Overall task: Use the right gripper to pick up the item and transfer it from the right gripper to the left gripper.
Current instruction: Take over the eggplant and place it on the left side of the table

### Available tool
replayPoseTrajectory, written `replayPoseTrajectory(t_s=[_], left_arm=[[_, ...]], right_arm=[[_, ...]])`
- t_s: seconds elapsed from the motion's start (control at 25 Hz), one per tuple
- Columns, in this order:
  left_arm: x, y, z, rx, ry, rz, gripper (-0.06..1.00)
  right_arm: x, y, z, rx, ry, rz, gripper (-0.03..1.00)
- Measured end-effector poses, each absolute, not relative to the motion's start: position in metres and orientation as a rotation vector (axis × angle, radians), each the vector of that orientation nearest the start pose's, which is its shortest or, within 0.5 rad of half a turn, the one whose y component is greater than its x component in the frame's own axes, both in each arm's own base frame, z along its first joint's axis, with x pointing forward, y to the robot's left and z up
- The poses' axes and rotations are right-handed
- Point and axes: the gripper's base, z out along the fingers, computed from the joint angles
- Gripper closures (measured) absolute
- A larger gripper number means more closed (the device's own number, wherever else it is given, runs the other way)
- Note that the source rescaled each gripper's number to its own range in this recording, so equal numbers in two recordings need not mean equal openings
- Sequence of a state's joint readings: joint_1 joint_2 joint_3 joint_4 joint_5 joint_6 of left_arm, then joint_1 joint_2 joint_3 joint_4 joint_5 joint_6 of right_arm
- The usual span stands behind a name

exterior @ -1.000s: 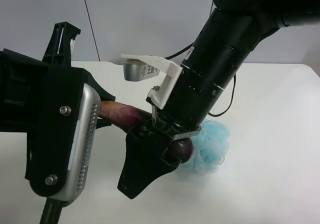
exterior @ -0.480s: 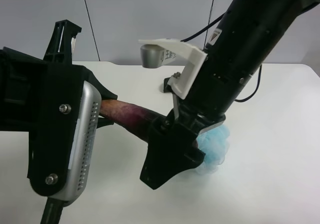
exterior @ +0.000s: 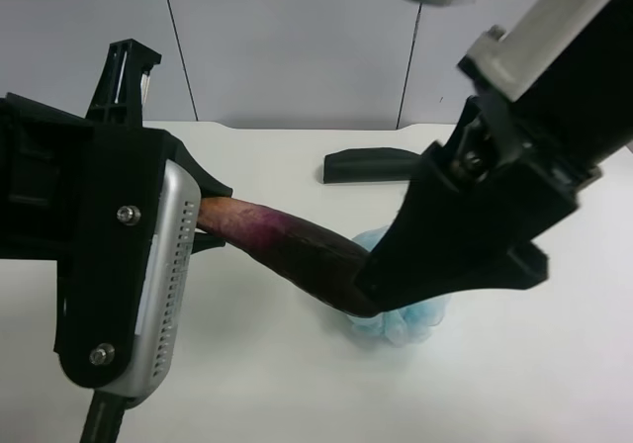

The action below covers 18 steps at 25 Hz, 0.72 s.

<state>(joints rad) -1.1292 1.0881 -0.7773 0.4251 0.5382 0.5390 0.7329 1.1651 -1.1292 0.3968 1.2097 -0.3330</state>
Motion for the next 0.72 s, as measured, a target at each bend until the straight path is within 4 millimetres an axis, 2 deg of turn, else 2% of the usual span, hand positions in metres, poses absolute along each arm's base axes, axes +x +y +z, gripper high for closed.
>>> replayPoseTrajectory(t_s=[0.24, 0.52, 0.6, 0.72], left_arm=[[0.111, -0.190, 0.298, 1.877, 1.288, 0.127, 0.94], [0.111, -0.190, 0.298, 1.877, 1.288, 0.127, 0.94], [0.111, -0.190, 0.298, 1.876, 1.288, 0.127, 0.94], [0.111, -0.190, 0.298, 1.874, 1.292, 0.125, 0.94]], right_arm=[[0.106, 0.136, 0.385, -1.163, 2.333, 0.673, -0.03], [0.074, 0.098, 0.409, -1.101, 2.168, 0.605, -0.03], [0.065, 0.088, 0.406, -1.089, 2.145, 0.580, -0.03], [0.054, 0.075, 0.382, -1.096, 2.169, 0.541, -0.03]])
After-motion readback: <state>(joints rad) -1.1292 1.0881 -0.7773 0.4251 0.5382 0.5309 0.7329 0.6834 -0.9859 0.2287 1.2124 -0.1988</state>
